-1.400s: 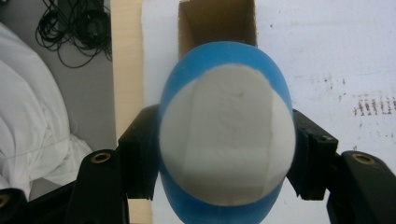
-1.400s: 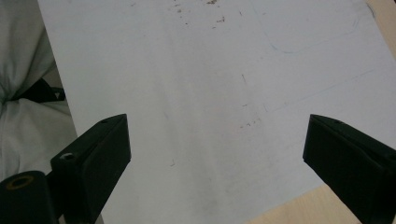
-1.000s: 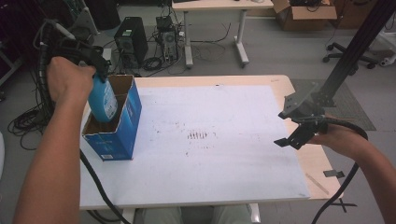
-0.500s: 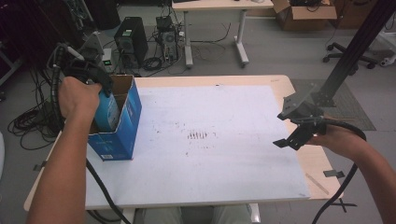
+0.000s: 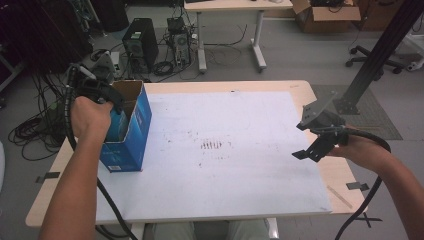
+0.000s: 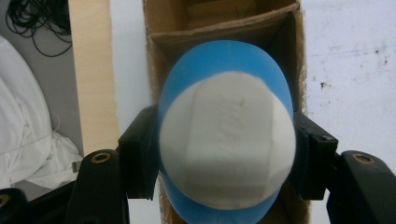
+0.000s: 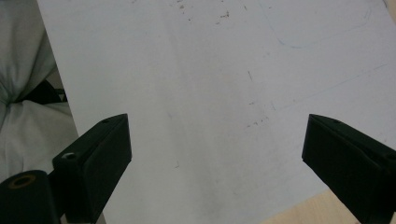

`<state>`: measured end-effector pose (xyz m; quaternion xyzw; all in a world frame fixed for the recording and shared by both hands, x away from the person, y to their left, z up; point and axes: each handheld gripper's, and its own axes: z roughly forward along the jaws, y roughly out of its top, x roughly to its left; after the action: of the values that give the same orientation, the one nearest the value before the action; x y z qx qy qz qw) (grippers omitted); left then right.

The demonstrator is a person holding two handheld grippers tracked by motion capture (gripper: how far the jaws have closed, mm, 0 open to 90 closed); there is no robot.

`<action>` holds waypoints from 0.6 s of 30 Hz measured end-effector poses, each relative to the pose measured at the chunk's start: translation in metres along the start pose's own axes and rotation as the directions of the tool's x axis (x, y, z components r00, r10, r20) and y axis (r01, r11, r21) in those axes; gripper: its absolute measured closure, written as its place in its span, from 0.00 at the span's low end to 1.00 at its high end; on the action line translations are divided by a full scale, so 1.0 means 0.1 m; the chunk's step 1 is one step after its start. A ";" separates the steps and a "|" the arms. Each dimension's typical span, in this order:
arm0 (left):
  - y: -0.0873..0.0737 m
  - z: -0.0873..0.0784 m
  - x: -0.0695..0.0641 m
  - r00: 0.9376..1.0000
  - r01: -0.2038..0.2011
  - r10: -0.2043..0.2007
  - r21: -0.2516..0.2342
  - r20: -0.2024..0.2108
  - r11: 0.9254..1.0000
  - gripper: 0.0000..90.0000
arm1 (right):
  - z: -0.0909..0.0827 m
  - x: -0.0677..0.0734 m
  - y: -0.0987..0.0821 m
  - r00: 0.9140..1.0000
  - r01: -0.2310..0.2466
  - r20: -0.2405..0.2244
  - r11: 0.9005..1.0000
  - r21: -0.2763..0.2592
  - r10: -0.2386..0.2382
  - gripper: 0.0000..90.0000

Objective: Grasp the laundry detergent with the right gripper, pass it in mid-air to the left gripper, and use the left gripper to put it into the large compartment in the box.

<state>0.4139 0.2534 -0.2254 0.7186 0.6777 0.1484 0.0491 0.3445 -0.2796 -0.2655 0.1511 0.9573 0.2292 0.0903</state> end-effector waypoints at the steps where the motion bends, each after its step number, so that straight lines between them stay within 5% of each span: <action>1: -0.01 0.03 0.00 1.000 -0.001 0.001 -0.001 0.003 1.000 0.42 | 0.01 0.00 0.00 1.000 -0.001 -0.001 1.000 0.002 0.001 0.09; 18: -0.05 0.32 -0.05 1.000 -0.026 0.025 0.023 0.017 0.999 0.42 | 0.03 -0.01 -0.04 1.000 -0.011 -0.005 1.000 0.007 0.011 0.09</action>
<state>0.4176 0.2529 -0.2582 0.7289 0.6697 0.1353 0.0443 0.3453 -0.2819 -0.2703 0.1562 0.9575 0.2269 0.0860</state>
